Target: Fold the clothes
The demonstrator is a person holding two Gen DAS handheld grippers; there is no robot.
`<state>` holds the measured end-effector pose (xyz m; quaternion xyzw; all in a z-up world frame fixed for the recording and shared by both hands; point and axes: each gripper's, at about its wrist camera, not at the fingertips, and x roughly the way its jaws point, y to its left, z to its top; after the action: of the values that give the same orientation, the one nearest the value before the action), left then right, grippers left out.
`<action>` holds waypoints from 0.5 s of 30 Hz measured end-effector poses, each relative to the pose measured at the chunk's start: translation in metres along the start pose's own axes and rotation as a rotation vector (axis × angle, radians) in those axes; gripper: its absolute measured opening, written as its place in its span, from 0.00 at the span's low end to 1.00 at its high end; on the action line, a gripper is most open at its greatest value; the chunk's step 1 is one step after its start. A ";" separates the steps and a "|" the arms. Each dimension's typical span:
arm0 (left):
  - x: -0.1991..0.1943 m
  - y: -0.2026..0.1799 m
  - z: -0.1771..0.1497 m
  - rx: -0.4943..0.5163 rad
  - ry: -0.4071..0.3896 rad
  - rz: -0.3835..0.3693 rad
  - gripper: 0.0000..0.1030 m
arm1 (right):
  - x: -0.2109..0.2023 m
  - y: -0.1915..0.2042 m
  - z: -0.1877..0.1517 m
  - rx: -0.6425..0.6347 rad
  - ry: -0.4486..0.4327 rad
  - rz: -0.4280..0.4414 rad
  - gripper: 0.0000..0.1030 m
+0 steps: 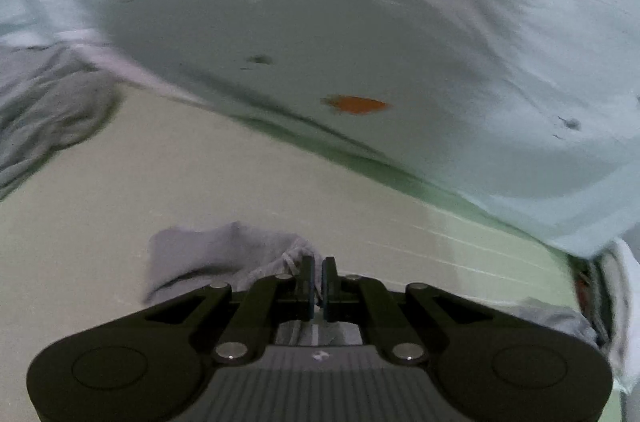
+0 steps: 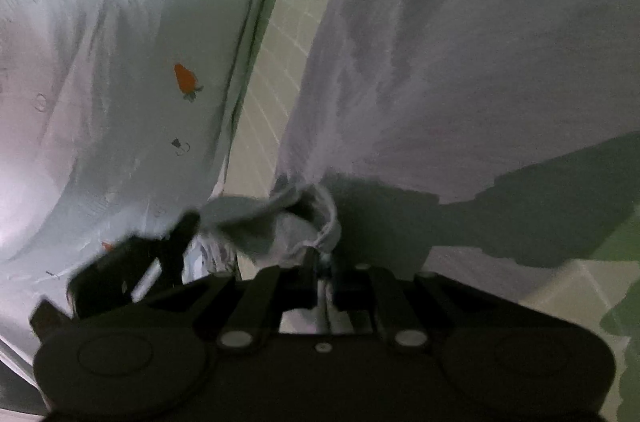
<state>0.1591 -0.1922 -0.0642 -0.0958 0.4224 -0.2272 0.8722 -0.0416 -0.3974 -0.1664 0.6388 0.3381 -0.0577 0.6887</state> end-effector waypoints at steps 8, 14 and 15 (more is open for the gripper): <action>0.039 -0.018 -0.031 0.065 0.173 -0.003 0.46 | -0.032 -0.030 -0.008 0.033 -0.048 -0.155 0.08; 0.008 0.029 -0.038 0.028 0.145 0.081 0.78 | -0.036 0.003 -0.009 -0.182 -0.134 -0.295 0.52; 0.003 0.037 -0.039 0.022 0.140 0.104 0.81 | -0.034 0.014 -0.010 -0.263 -0.151 -0.325 0.52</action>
<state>0.1420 -0.1598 -0.1041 -0.0480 0.4841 -0.1922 0.8523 -0.0640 -0.3972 -0.1357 0.4743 0.3888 -0.1709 0.7712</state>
